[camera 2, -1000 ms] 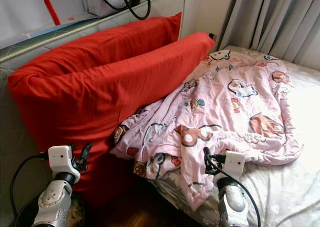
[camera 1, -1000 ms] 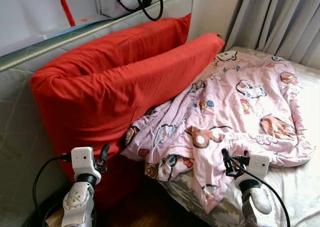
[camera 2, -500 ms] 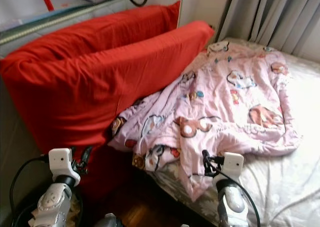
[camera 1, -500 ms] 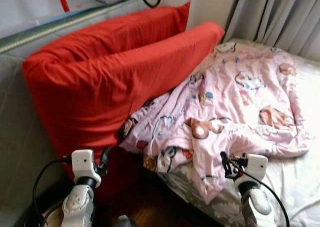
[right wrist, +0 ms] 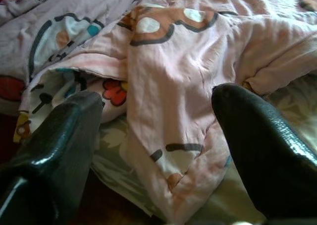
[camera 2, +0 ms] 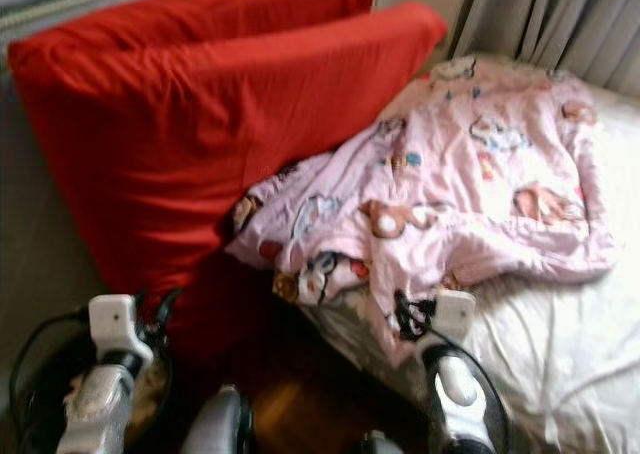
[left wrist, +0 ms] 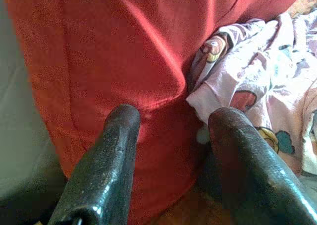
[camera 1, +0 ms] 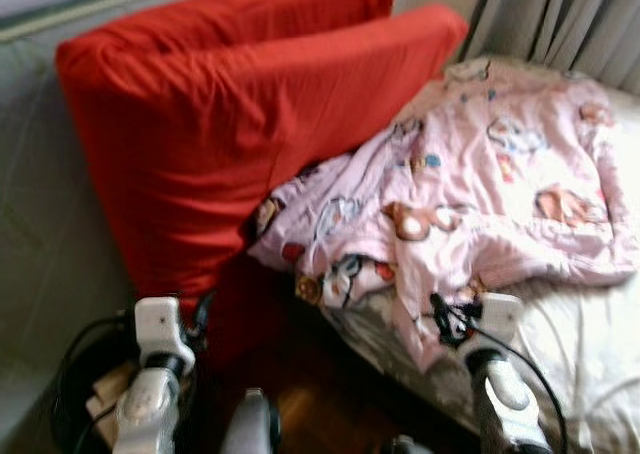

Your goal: Clean up the room

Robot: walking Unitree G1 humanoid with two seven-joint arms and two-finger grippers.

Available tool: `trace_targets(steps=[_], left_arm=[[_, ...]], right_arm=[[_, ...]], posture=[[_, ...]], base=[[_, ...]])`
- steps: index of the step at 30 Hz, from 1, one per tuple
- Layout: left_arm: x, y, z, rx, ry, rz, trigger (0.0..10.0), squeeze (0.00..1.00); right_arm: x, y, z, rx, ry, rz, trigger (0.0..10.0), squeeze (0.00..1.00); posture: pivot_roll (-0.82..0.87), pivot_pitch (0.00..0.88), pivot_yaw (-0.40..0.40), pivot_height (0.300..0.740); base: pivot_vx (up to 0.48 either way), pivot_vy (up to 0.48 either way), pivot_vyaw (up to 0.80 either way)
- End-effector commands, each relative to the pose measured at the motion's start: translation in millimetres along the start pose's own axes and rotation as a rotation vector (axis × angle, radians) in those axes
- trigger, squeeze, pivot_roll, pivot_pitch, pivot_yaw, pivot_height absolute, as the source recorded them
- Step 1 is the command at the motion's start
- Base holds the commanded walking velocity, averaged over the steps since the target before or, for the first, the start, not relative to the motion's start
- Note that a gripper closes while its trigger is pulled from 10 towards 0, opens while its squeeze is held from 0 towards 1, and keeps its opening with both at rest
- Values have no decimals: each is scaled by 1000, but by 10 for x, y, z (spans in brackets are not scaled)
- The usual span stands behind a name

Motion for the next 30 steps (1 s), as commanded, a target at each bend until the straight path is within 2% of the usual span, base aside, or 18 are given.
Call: trace_targets(steps=[1, 9, 12, 26, 30], left_arm=[[6, -15, -7, -5, -2, 6, 10000, 0], [-30, 1, 50, 4, 7, 8, 10000, 0], [-23, -30, 36, -15, 8, 4, 10000, 0], [82, -15, 21, -16, -29, -4, 10000, 0], [70, -26, 37, -14, -28, 0, 10000, 0]], right_arm=[[-13, -49, 10, -17, 9, 2, 10000, 0], [-61, -52, 33, -4, 35, 24, 10000, 0], [-15, -82, 30, -12, -2, 4, 10000, 0], [41, -133, -8, -6, 1, 33, 10000, 0], [28, -151, 17, -15, -10, 20, 10000, 0]], posture=[[52, 125, -45, 632], [45, 148, -47, 622], [34, 155, -47, 609], [48, 175, -52, 609], [49, 161, -52, 585]], base=[[0, 0, 0], [0, 0, 0], [0, 0, 0], [0, 0, 0], [0, 0, 0]])
Point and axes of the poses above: a point about 5 cm out from each wrist's last joint towards the gripper, its own z axis pointing back from the gripper into the wrist, its own x axis along the axis of the wrist's last joint, y = z × x, the point moved 1 cm from there along -z, pointing out of the wrist towards the gripper, and after that the axes turned 8 degrees about z, right-handed, at the moved point
